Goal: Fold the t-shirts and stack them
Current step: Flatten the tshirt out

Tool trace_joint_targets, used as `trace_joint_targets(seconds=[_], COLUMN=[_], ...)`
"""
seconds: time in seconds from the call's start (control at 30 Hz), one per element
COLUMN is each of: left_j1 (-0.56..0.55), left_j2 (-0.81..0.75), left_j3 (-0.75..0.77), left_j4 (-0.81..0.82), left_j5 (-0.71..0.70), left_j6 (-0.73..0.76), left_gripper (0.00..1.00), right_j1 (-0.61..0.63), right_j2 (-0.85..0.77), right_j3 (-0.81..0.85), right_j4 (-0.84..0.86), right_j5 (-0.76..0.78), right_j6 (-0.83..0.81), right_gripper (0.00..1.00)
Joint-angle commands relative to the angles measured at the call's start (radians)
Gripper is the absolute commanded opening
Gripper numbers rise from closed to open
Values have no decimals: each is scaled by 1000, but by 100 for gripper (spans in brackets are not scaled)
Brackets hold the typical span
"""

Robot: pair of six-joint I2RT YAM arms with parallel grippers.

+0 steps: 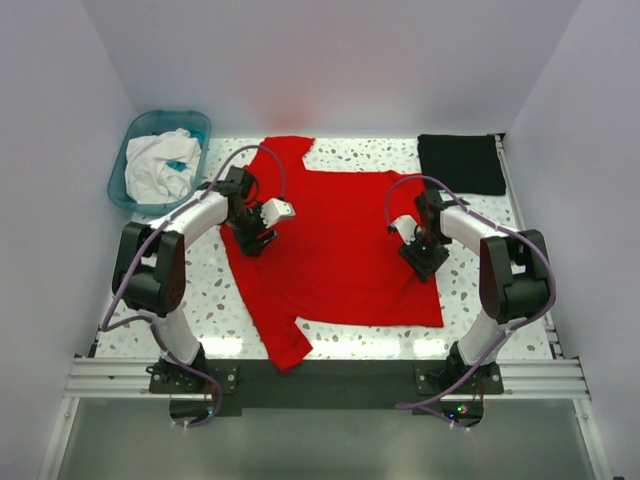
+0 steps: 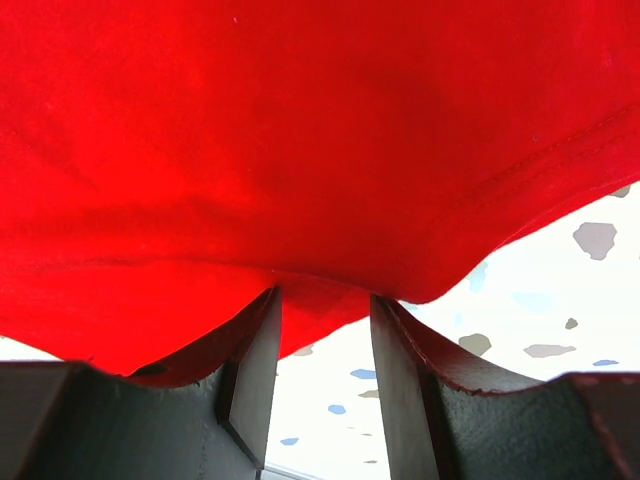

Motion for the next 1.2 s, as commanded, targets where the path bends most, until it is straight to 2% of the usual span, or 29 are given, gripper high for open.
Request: trace_joint_targets(seconds=[0.0,0.27,0.53,0.63,0.77,0.8,0.87,0.97,1.07,1.17], left_j1=[-2,14,182,253,365,400,423,440,433,324], left_j2=[16,-22,-48,-83,-199,-220,-267,-301,-324,-367], left_j3=[-2,-106,-160,-181,-187,-177,-181,-189,-161,-193], left_j4=[40,57,13,-9,-58,-105,-151,-216,-283,-207], left_j5=[-15,-115,-167,-173,-48,29,80,147,273,287], left_j6=[-18,37,119,195,371,411,529,623,649,511], left_gripper=[64,64,64,64,69,70,71,72,72,72], right_j1=[0,0,-2,-2,-2,-2,-2,-3,-2,-2], right_j2=[26,77,92,94,92,91,83,65,40,8], right_j3=[41,56,59,56,55,56,59,73,105,141], right_j4=[-24,-30,-36,-36,-34,-34,-39,-50,-84,-113], right_j5=[32,78,95,105,105,102,94,83,62,16], right_j6=[6,6,2,-1,-3,-1,0,-1,5,17], right_gripper=[44,44,44,44,43,43,43,43,43,43])
